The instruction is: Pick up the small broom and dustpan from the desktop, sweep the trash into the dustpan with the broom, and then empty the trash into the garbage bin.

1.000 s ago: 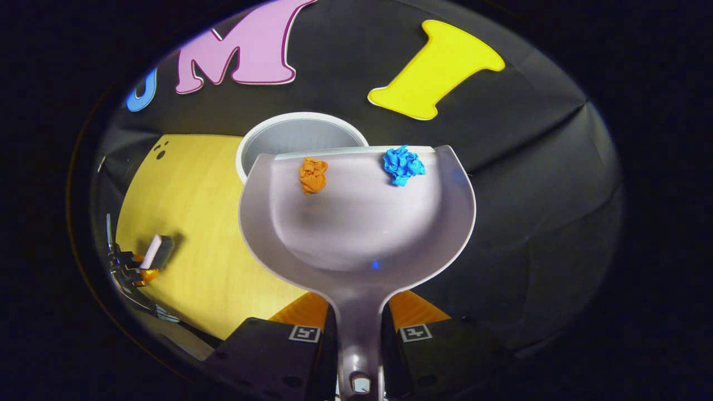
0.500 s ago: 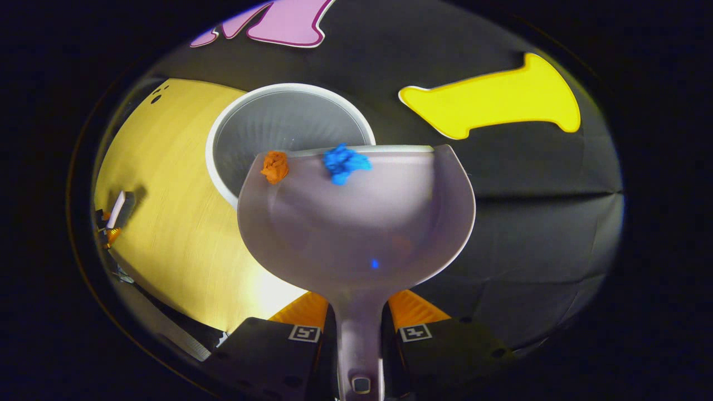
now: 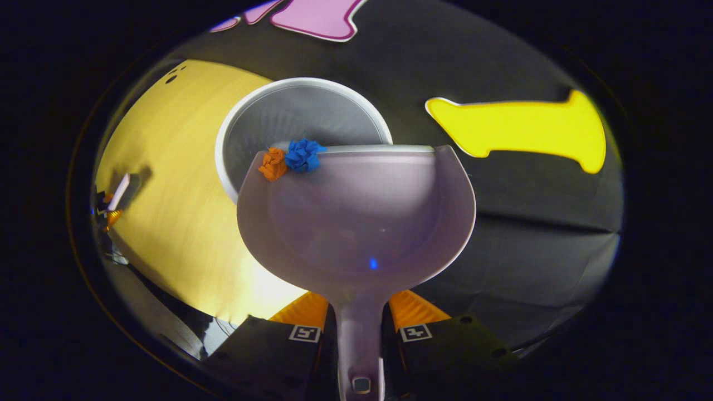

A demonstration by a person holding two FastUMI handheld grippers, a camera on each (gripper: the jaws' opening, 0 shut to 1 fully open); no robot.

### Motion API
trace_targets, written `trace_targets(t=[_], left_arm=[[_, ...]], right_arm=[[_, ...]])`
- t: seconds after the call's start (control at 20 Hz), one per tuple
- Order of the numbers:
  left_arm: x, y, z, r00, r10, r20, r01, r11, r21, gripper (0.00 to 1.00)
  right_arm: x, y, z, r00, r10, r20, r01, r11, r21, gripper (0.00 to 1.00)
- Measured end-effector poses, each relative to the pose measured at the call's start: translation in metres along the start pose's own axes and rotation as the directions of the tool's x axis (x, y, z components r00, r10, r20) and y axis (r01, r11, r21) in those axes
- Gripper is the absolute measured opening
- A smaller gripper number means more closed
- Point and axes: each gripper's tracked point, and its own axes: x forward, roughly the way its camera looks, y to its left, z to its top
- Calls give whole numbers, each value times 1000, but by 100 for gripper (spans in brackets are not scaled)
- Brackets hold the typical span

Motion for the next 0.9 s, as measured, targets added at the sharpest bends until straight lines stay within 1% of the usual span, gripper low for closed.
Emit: trace_targets(t=[0.05,0.1,0.15,0.2,0.45,0.65,0.7,0.75,0.8,0.85,0.9], left_arm=[[-1,0,1,1000,2,0,-2,1000,-2,33],[0,1,1,1000,2,0,-2,1000,-5,31],[0,1,1,1000,4,1,-4,1000,-10,33],[0,1,0,1000,5,3,-5,1000,-17,31],[0,1,-4,1000,11,1,-11,998,-55,32],[-1,3,-4,1000,32,1,-31,998,-59,30],[-2,3,-3,999,39,1,-39,998,-58,30],[-3,4,-3,999,46,1,-46,997,-56,31],[-3,5,-3,999,54,0,-54,997,-54,30],[-4,5,-2,998,59,0,-59,997,-52,33],[-5,6,-2,998,64,-1,-64,997,-50,31]], right_arm=[[-9,-3,4,1000,-23,-13,22,999,-29,36],[-9,-5,6,999,-43,-24,42,998,-56,36],[-9,-6,8,998,-58,-33,55,995,-82,36],[-10,-6,9,997,-65,-39,61,993,-100,35],[-5,-4,18,998,-57,-33,53,993,-108,36],[-3,-8,17,998,-62,2,62,994,-89,36],[-5,-9,16,998,-54,19,55,996,-69,36],[-6,-10,15,998,-41,38,43,998,-42,39],[-8,-10,16,997,-29,66,30,999,-12,36],[-14,-10,17,995,-20,101,18,1000,16,36],[-20,-9,17,991,-12,134,6,999,43,36]])
